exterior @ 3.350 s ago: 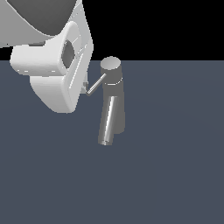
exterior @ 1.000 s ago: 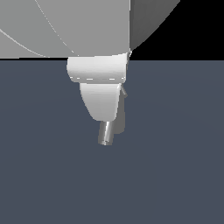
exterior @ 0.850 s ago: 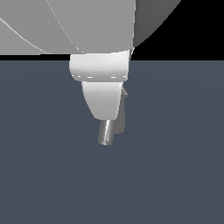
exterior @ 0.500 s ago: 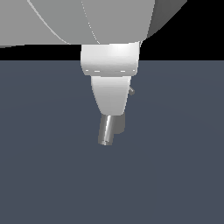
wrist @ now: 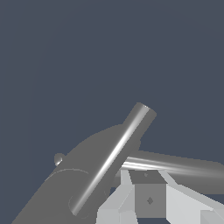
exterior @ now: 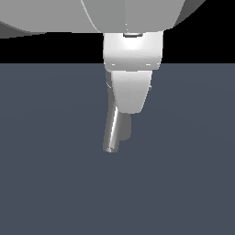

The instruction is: Turn on the faucet by rotating a designated handle.

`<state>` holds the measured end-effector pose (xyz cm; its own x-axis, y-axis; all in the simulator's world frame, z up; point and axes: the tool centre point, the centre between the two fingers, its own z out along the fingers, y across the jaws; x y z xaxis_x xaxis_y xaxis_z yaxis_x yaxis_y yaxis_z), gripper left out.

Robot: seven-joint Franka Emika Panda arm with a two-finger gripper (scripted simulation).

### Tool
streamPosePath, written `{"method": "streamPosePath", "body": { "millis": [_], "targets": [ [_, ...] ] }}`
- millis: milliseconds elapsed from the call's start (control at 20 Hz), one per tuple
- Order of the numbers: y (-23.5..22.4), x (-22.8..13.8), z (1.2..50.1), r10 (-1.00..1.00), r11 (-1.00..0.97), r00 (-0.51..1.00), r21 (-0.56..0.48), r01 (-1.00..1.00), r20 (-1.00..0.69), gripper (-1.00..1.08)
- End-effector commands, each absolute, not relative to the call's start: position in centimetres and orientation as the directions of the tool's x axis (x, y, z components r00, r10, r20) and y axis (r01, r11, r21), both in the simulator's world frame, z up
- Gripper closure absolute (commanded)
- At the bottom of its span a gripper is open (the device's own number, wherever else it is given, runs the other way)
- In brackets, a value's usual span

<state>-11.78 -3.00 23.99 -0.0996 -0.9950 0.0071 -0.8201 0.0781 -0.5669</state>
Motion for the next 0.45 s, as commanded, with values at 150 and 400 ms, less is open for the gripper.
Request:
{"method": "streamPosePath", "body": {
  "millis": [150, 400],
  "targets": [
    [-6.2, -11.5, 24.2, -0.988, 0.127, -0.152, -0.561, -0.818, -0.003, 1.08],
    [-7.2, -11.2, 24.5, -0.988, 0.132, -0.157, -0.560, -0.818, -0.003, 1.08]
  ]
}}
